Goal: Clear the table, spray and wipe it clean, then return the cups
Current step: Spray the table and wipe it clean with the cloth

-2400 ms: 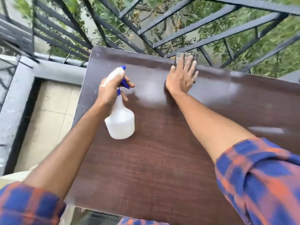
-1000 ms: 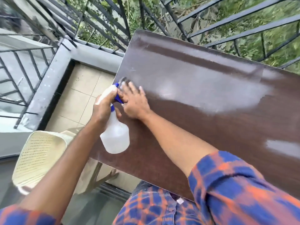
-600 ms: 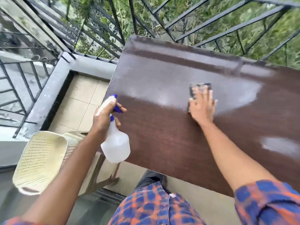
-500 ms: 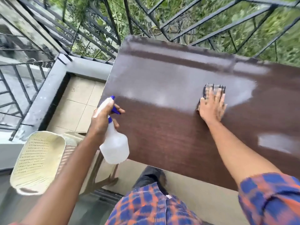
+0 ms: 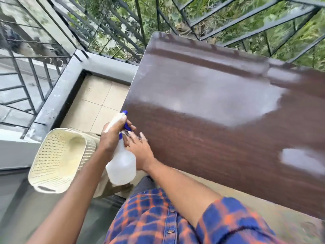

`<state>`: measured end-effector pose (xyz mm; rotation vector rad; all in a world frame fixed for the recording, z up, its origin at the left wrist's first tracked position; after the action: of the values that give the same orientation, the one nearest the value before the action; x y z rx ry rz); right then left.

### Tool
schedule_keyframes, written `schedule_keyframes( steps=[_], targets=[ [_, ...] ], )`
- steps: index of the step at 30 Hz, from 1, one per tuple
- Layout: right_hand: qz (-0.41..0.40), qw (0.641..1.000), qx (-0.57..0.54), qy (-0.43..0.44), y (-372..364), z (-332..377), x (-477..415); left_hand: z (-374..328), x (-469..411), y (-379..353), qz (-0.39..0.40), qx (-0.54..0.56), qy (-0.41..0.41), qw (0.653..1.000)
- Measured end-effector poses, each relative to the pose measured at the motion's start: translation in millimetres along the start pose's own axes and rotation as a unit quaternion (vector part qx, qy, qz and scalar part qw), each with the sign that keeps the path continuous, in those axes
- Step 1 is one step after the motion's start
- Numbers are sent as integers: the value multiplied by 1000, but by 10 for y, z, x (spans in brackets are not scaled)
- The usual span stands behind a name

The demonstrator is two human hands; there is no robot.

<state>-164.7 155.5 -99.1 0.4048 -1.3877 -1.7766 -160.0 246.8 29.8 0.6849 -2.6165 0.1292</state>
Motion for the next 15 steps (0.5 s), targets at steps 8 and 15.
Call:
schedule_keyframes(
  steps=[8,15],
  targets=[
    [51,997,32,48,62,88,-571,20,-38,602,-11,19,5,1000],
    [-21,991,36,-124,656,-712,-1357,-39,-312,968,7,-41,10,999]
  ],
)
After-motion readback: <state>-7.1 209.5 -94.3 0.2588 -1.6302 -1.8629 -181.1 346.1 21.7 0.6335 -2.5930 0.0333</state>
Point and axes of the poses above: each hand's wrist, its own x-axis away from the middle knuckle, its own y-axis out of the back of the hand, z = x × y, the point moved 2 cm from there along -x, towards the middle knuckle, and after that the axes turned 5 degrees about -y, right-handed, at the moved point
